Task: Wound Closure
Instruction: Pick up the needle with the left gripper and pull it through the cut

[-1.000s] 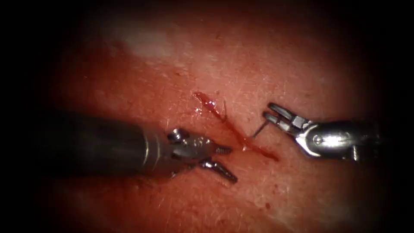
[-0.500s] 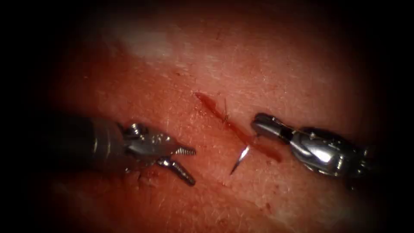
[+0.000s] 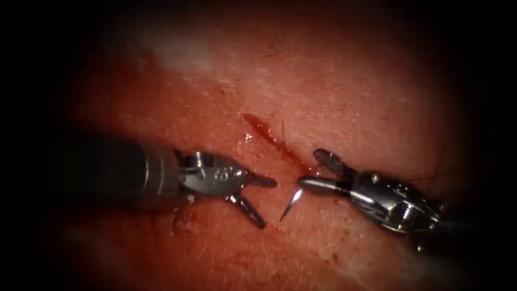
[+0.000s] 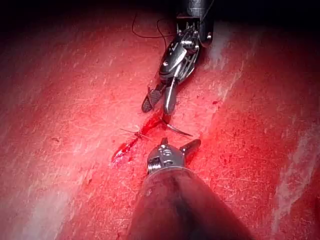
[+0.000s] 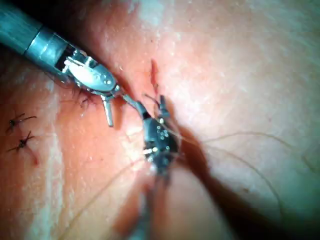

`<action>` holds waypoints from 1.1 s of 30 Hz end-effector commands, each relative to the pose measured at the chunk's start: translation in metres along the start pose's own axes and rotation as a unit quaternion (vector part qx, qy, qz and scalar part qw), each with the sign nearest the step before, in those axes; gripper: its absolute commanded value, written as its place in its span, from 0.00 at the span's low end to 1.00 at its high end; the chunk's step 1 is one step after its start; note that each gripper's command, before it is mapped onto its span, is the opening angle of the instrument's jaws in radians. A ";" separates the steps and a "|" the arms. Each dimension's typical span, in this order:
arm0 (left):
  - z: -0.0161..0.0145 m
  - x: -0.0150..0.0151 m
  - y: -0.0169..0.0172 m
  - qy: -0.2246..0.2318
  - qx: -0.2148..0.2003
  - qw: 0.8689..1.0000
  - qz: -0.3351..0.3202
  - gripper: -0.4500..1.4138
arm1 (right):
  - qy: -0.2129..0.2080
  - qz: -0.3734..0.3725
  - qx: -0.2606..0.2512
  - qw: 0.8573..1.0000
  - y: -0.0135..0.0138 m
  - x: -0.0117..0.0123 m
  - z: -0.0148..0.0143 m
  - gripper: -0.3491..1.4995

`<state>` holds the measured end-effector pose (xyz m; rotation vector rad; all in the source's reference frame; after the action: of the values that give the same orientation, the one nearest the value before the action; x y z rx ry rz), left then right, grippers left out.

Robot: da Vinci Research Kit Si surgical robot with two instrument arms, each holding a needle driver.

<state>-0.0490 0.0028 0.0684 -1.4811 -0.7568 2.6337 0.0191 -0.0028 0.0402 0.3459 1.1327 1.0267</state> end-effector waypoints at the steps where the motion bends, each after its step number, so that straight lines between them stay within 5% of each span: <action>1: 0.0009 -0.0004 0.0000 0.001 -0.001 0.999 0.036 0.31 | 0.000 0.000 -0.005 1.000 0.0006 -0.0006 -0.0008 0.75; 5: 0.0011 -0.0008 -0.0011 -0.002 0.000 0.982 0.191 0.39 | 0.005 0.000 -0.024 1.000 0.0023 -0.0002 -0.0029 0.80; 9: 0.0013 -0.0013 -0.0022 -0.015 0.024 0.969 0.244 0.53 | 0.012 0.001 -0.027 1.000 0.0030 -0.0001 -0.0034 0.80; 15: 0.0015 -0.0019 -0.0030 -0.007 0.049 0.959 0.279 0.59 | 0.017 0.000 -0.026 1.000 0.0028 -0.0003 -0.0029 0.79; 25: 0.0029 -0.0023 -0.0024 0.087 0.051 0.942 0.321 0.56 | 0.020 -0.006 -0.025 0.999 0.0036 -0.0014 -0.0026 0.77; 33: 0.0039 -0.0015 -0.0019 0.113 0.050 0.935 0.333 0.56 | 0.023 -0.008 -0.030 0.999 0.0040 -0.0018 -0.0024 0.77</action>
<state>-0.0514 0.0031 0.0715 -2.2775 -0.0865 2.7630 0.0144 -0.0020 0.0425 0.2631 1.1434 1.0563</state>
